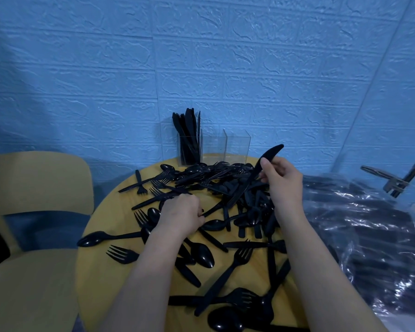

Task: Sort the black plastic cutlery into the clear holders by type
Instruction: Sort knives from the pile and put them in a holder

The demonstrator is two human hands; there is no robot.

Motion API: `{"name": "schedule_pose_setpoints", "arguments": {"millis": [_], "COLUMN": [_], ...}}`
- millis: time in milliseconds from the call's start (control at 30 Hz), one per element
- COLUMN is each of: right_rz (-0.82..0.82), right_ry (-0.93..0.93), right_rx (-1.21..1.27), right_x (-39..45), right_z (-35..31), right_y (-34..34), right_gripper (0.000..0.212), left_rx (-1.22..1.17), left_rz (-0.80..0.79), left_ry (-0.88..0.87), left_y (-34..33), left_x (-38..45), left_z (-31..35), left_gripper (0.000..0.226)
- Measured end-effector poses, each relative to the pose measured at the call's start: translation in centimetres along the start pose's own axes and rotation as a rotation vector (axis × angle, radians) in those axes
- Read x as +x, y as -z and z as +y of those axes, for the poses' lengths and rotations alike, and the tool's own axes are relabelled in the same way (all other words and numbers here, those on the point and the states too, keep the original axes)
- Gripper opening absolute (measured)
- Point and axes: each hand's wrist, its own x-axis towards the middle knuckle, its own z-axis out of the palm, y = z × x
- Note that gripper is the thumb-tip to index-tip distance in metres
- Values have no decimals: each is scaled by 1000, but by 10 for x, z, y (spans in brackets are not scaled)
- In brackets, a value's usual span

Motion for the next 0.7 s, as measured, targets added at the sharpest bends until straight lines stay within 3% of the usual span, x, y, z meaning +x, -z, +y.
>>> {"name": "schedule_pose_setpoints", "arguments": {"millis": [333,500,700], "right_rz": [45,60,47], "right_ry": [-67,-78,-79], "right_rx": [-2,-1,-1], "right_x": [-1,0,2], "right_z": [1,1,6], "right_y": [1,3,1], "right_gripper": [17,16,9], "left_rx": [-64,51,-51], "left_rz": [80,176,225], "left_ry": [36,36,85], "left_y": [10,10,12], "left_x": [-6,-8,-9], "left_z": [-9,-8,-12], "left_gripper": [20,23,22]}}
